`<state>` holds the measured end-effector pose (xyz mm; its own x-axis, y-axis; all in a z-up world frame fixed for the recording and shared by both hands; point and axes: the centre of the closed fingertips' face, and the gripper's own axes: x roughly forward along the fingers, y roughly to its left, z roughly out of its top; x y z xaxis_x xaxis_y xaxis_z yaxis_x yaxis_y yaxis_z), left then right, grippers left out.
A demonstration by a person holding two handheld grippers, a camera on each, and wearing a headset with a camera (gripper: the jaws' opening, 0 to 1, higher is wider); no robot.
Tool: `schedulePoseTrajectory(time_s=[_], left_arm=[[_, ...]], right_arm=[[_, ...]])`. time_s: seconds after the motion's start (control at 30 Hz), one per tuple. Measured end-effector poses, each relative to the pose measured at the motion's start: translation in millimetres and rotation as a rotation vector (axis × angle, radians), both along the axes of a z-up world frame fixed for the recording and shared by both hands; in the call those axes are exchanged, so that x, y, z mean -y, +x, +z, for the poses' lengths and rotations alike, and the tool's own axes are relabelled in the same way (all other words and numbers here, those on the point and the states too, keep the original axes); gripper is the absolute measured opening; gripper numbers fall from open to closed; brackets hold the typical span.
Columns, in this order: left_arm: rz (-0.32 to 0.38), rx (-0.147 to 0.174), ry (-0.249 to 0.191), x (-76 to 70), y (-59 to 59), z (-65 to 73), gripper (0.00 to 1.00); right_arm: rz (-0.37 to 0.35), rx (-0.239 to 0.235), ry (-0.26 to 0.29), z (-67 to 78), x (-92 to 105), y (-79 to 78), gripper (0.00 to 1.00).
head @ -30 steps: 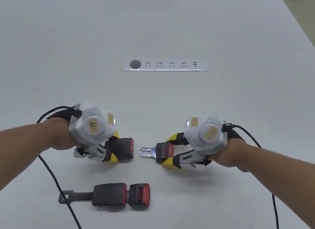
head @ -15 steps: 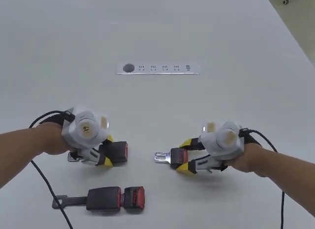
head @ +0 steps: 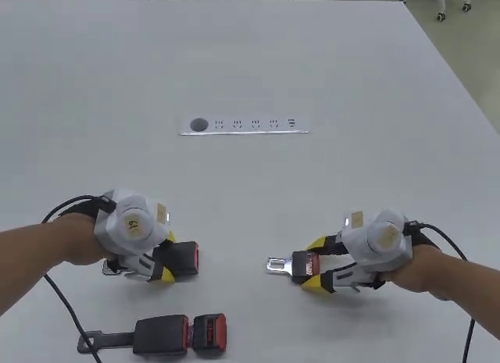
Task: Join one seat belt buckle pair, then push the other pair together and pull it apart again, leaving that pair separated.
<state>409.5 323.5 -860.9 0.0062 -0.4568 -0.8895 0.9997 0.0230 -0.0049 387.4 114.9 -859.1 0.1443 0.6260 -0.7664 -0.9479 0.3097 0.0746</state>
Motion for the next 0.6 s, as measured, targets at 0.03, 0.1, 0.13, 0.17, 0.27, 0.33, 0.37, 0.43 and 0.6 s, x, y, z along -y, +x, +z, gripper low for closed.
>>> schedulePoseTrajectory(time_s=[0.03, 0.1, 0.13, 0.17, 0.27, 0.33, 0.37, 0.43, 0.6], left_arm=[[0.001, 0.0, 0.002, 0.0, -0.1, 0.0, 0.35], [0.001, -0.001, 0.007, 0.0, -0.1, -0.1, 0.35], [0.001, -0.001, 0.009, 0.0, -0.1, -0.1, 0.35], [0.001, -0.001, 0.011, 0.0, -0.4, 0.0, 0.35], [0.001, -0.001, 0.014, -0.3, -0.8, 0.0, 0.35], [-0.001, -0.001, 0.019, -0.6, -0.9, -0.1, 0.35], [-0.002, -0.001, 0.02, -0.5, -1.0, -0.1, 0.35], [-0.002, -0.001, 0.024, -0.3, -1.2, 0.0, 0.35], [0.0, -0.003, 0.03, -0.3, -0.8, 0.4, 0.35]], right_arm=[[0.0, 0.001, 0.0, 0.2, 2.8, -0.2, 0.36], [-0.004, 0.001, -0.002, 0.7, 7.4, -1.9, 0.36], [-0.003, 0.0, -0.004, 0.3, 9.4, -3.2, 0.36], [-0.004, -0.001, -0.012, 0.3, 11.9, -4.1, 0.36], [-0.009, -0.003, -0.026, 0.6, 18.8, -5.2, 0.36], [-0.012, -0.003, -0.029, 0.2, 22.4, -5.6, 0.36], [-0.013, -0.004, -0.03, -0.1, 23.8, -5.7, 0.36], [-0.019, -0.006, -0.032, -1.1, 26.7, -5.1, 0.36], [-0.052, -0.004, -0.015, -1.5, 26.1, -4.7, 0.37]])
